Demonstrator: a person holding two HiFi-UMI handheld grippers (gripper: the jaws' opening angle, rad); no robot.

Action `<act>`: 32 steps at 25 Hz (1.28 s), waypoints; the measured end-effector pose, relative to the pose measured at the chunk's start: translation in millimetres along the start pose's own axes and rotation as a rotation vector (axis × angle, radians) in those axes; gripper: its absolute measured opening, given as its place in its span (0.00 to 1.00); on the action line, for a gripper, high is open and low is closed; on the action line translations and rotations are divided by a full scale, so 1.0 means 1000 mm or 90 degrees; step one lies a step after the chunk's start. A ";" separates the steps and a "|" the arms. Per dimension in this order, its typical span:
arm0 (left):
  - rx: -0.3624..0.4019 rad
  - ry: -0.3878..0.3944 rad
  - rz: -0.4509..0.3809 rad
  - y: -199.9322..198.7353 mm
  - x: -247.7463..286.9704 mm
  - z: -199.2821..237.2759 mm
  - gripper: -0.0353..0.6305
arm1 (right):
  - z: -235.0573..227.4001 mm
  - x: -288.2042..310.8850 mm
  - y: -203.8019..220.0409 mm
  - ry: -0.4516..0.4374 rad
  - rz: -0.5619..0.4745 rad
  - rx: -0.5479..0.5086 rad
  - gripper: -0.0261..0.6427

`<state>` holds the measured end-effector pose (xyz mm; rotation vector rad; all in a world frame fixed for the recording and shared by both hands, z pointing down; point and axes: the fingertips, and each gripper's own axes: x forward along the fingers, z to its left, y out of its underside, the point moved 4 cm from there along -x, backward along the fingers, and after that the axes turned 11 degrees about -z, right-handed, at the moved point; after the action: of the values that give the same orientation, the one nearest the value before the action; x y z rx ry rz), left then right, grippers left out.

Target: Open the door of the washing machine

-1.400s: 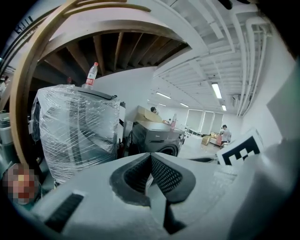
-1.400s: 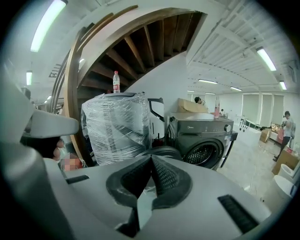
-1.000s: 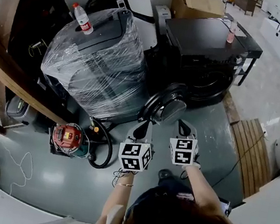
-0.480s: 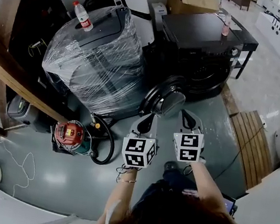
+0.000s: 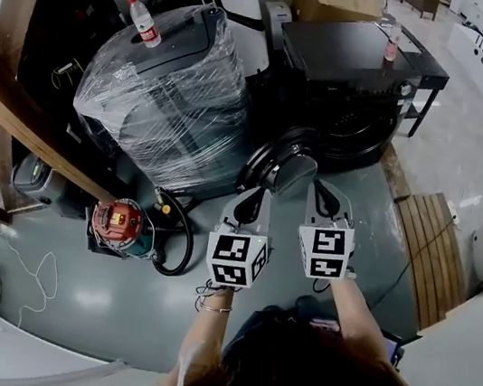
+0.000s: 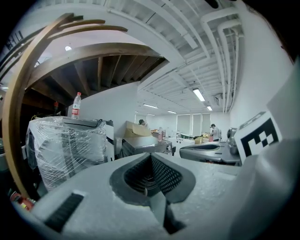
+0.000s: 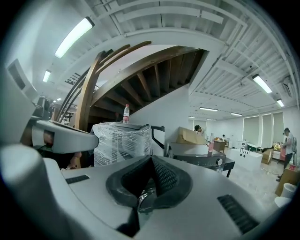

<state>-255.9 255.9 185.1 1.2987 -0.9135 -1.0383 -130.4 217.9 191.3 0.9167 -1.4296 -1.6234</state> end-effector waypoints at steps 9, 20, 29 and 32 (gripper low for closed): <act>0.006 -0.041 -0.008 -0.007 0.016 -0.033 0.07 | -0.037 -0.011 -0.002 -0.039 -0.005 -0.015 0.04; 0.013 -0.062 -0.007 -0.008 0.018 -0.072 0.07 | -0.066 -0.030 -0.003 -0.067 -0.011 -0.002 0.04; 0.019 -0.076 -0.005 -0.007 0.012 -0.086 0.07 | -0.070 -0.043 -0.002 -0.084 -0.013 0.008 0.04; 0.020 -0.077 -0.006 -0.008 0.011 -0.090 0.07 | -0.073 -0.046 -0.003 -0.083 -0.016 0.009 0.04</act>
<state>-167.5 272.5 170.3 1.2780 -1.0192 -1.1239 -45.0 227.3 181.4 0.8531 -1.5256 -1.7210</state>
